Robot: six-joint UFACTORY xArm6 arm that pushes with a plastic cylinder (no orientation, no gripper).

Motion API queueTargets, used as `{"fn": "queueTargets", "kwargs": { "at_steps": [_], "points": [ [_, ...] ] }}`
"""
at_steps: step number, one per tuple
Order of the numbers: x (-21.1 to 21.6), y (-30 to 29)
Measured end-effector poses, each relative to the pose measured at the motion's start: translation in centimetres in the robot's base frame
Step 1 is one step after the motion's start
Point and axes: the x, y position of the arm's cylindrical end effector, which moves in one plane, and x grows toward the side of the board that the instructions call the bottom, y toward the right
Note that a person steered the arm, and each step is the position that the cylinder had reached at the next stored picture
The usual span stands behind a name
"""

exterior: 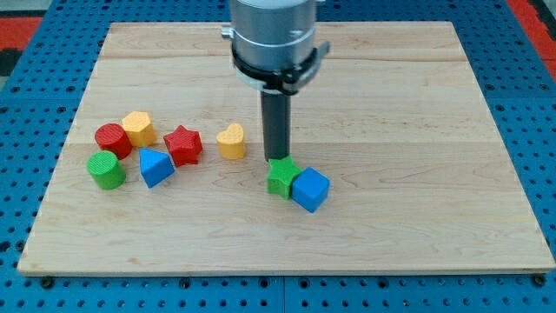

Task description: Move the yellow heart to the bottom center

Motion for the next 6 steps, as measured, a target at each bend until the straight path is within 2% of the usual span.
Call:
{"fn": "queueTargets", "kwargs": {
  "at_steps": [1,2,3,4,5,6],
  "points": [
    [-2.0,2.0],
    [-8.7,-1.7],
    [-4.0,-7.4],
    [-0.6,-4.3],
    [-0.3,-4.3],
    [-8.9,-4.7]
  ]
}}
